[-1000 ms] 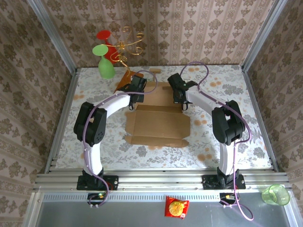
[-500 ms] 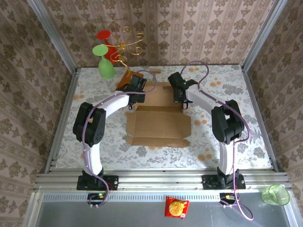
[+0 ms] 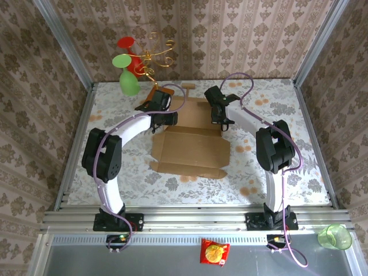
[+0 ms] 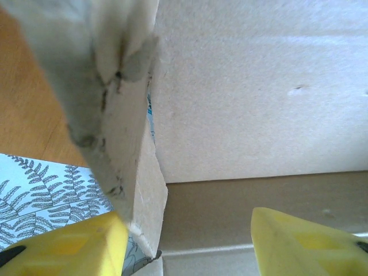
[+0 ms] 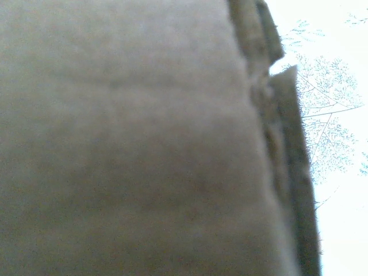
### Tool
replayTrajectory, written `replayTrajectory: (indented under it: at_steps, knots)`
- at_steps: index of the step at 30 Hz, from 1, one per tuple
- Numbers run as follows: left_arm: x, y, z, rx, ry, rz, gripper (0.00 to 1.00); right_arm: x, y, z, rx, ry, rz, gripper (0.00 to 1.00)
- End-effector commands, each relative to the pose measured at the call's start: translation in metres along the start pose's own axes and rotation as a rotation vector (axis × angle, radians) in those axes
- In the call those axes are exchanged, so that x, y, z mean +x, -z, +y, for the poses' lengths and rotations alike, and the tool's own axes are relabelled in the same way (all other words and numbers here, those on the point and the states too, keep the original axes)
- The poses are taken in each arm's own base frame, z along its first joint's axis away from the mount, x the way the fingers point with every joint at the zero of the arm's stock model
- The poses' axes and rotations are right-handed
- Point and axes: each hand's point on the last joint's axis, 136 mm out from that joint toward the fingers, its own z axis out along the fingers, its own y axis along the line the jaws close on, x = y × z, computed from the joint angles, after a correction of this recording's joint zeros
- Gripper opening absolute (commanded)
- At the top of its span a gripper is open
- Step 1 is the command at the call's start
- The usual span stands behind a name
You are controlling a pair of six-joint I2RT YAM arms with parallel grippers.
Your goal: Fold the paper box
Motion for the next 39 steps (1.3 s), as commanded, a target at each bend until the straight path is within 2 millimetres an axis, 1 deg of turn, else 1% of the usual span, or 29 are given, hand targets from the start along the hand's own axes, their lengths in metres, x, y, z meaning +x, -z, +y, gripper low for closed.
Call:
replayTrajectory:
  at_steps: [1, 3, 8, 10, 11, 12, 15, 16, 19, 22, 23, 24, 26, 28, 31, 36, 38, 39]
  knots:
    - [-0.002, 0.023, -0.004, 0.038, 0.023, -0.014, 0.59, 0.034, -0.018, -0.009, 0.034, 0.030, 0.144, 0.00]
    - [-0.007, 0.032, -0.001, 0.027, 0.031, -0.033, 0.60, 0.034, -0.019, -0.012, 0.033, 0.020, 0.155, 0.00]
    - [-0.020, 0.060, 0.016, -0.026, 0.060, -0.080, 0.60, 0.038, -0.018, -0.022, 0.012, -0.022, 0.207, 0.00]
    - [-0.021, 0.066, 0.017, -0.021, 0.070, -0.078, 0.60, 0.041, -0.018, -0.027, 0.006, -0.040, 0.240, 0.00]
    - [-0.024, 0.068, 0.031, -0.039, 0.095, -0.082, 0.59, 0.044, -0.019, -0.031, 0.006, -0.053, 0.261, 0.00]
    - [-0.024, 0.071, 0.033, -0.039, 0.100, -0.083, 0.59, 0.047, -0.018, -0.034, 0.005, -0.066, 0.281, 0.00]
    - [-0.026, 0.082, 0.036, -0.043, 0.111, -0.088, 0.59, 0.055, -0.015, -0.049, 0.002, -0.126, 0.357, 0.00]
    - [-0.026, 0.085, 0.036, -0.043, 0.116, -0.088, 0.59, 0.057, -0.013, -0.056, 0.011, -0.151, 0.381, 0.00]
    - [-0.026, 0.100, 0.036, -0.056, 0.140, -0.093, 0.58, 0.066, -0.008, -0.071, 0.007, -0.212, 0.450, 0.00]
    - [-0.024, 0.116, 0.033, -0.085, 0.165, -0.086, 0.59, 0.069, 0.000, -0.085, 0.005, -0.266, 0.485, 0.00]
    - [-0.022, 0.121, 0.035, -0.097, 0.179, -0.077, 0.59, 0.069, 0.002, -0.089, 0.006, -0.283, 0.491, 0.00]
    - [-0.018, 0.125, 0.024, -0.090, 0.168, -0.069, 0.59, 0.069, 0.004, -0.092, 0.008, -0.299, 0.495, 0.00]
    - [-0.011, 0.136, 0.017, -0.097, 0.179, -0.060, 0.59, 0.071, 0.005, -0.100, 0.012, -0.333, 0.515, 0.00]
    - [-0.005, 0.149, 0.016, -0.125, 0.223, -0.058, 0.60, 0.077, 0.004, -0.107, 0.017, -0.363, 0.548, 0.00]
    - [0.017, 0.159, 0.017, -0.163, 0.310, 0.005, 0.61, 0.089, 0.000, -0.114, 0.009, -0.415, 0.599, 0.00]
    - [0.053, 0.169, 0.006, -0.097, 0.403, 0.078, 0.67, 0.107, -0.008, -0.120, -0.038, -0.535, 0.656, 0.00]
    - [0.065, 0.170, -0.002, -0.033, 0.431, 0.083, 0.74, 0.110, -0.010, -0.119, -0.061, -0.563, 0.679, 0.00]
    - [0.069, 0.169, -0.005, -0.004, 0.442, 0.083, 0.82, 0.111, -0.011, -0.118, -0.070, -0.571, 0.689, 0.00]
